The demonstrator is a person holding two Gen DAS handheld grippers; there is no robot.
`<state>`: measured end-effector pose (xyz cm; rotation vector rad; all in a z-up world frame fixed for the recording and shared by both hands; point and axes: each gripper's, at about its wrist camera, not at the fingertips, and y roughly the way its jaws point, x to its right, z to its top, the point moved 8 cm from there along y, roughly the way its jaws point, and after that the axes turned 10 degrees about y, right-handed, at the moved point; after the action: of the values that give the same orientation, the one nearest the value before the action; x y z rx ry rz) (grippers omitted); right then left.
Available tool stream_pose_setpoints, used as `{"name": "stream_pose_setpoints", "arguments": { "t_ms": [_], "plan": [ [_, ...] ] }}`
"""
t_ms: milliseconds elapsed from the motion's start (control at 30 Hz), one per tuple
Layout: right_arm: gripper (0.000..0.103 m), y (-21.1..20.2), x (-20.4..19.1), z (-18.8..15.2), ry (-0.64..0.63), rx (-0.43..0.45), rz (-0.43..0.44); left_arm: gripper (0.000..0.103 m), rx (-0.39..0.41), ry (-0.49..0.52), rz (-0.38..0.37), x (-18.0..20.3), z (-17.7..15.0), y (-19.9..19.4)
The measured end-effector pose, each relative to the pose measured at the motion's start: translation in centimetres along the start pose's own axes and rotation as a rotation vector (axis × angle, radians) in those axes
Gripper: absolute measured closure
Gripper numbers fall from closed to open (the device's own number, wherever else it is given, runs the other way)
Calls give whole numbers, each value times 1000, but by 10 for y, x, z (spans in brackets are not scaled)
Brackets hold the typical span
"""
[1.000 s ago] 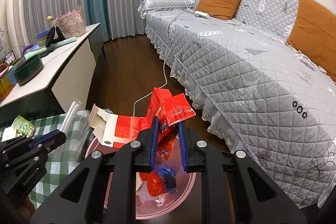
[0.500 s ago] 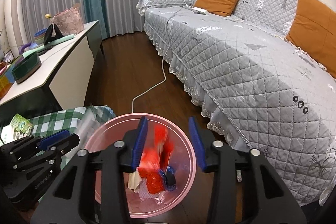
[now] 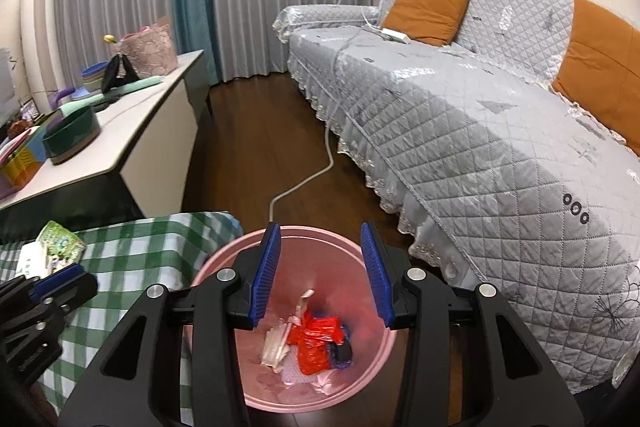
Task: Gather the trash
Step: 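Move both tools back to the table toward the tissue pack and white bag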
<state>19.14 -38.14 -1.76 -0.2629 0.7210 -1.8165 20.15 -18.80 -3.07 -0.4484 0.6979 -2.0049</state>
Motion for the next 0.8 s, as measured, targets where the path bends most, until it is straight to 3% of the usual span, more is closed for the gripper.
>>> {"name": "stream_pose_setpoints", "arguments": {
  "t_ms": [200, 533, 667, 800],
  "plan": [
    [60, -13, -37, -8, -33, 8, 60, 80, 29, -28, 64, -43, -14, -44],
    [60, -31, -101, -25, -61, 8, 179, 80, 66, -77, 210, -147, -36, -121],
    [60, -31, -123, -37, -52, -14, 233, 80, 67, -138, 259, -186, -51, -130],
    [60, -26, -145, -53, -44, -57, 289, 80, 25, -185, 294, -205, -76, -113]
  ]
}}
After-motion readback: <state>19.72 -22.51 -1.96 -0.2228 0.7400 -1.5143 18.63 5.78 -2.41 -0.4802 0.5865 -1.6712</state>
